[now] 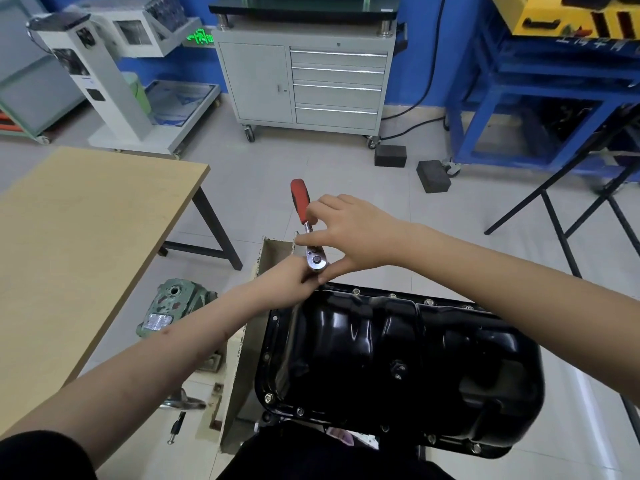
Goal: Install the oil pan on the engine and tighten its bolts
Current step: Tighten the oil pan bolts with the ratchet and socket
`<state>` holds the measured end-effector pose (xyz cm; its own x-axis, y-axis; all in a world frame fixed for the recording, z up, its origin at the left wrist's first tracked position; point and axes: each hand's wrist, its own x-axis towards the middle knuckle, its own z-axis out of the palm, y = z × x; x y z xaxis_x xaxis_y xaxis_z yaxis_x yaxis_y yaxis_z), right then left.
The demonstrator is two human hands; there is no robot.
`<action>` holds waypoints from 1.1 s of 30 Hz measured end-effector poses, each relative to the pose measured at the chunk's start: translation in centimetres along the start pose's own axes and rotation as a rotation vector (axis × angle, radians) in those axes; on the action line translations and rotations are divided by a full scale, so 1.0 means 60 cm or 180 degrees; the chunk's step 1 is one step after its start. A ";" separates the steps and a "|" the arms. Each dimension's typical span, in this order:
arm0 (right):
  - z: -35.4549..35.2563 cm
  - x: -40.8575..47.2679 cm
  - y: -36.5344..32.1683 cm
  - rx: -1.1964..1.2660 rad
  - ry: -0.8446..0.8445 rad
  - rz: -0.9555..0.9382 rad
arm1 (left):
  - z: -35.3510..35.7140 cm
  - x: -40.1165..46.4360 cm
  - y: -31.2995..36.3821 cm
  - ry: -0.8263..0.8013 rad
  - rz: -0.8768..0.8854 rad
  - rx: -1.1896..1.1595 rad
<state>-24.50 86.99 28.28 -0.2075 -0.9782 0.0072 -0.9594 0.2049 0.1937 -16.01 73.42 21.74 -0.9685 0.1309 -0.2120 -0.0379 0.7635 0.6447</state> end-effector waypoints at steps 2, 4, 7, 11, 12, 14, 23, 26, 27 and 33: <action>-0.003 -0.001 0.004 0.0009 -0.0007 -0.0027 | 0.000 0.001 0.002 -0.0015 0.0042 0.0006; -0.004 -0.002 0.007 0.0071 0.0100 -0.0112 | 0.000 0.003 0.001 -0.0062 0.0030 0.0015; 0.001 -0.001 0.006 -0.0089 0.0076 -0.0193 | -0.002 0.003 0.001 -0.0108 -0.0005 -0.0047; -0.003 0.002 -0.003 -0.0360 -0.0032 -0.0048 | -0.004 0.001 0.001 0.0025 -0.0100 -0.0169; -0.003 0.000 -0.008 -0.0468 0.0091 -0.0020 | -0.003 0.001 0.000 0.0048 -0.0121 -0.0158; -0.002 -0.002 -0.017 -0.0669 0.0375 0.0162 | -0.002 0.000 0.000 0.0080 -0.0155 -0.0125; -0.010 -0.001 -0.033 -0.0554 0.0066 0.0416 | 0.000 -0.001 0.001 0.0078 -0.0208 -0.0223; -0.004 -0.008 -0.021 -0.0349 -0.0050 0.0390 | 0.003 0.002 -0.001 0.0033 -0.0241 -0.0201; -0.003 -0.012 -0.021 -0.0339 0.0097 0.0510 | 0.004 0.003 -0.001 0.0037 -0.0219 -0.0189; 0.007 -0.014 -0.027 0.0226 -0.0018 0.0739 | 0.003 0.008 0.003 0.0048 -0.0032 -0.0175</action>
<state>-22.83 87.49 27.54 -0.4250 -0.9044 0.0379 -0.8969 0.4263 0.1179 -16.41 73.73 21.60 -0.9716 0.1136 -0.2077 -0.0607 0.7288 0.6821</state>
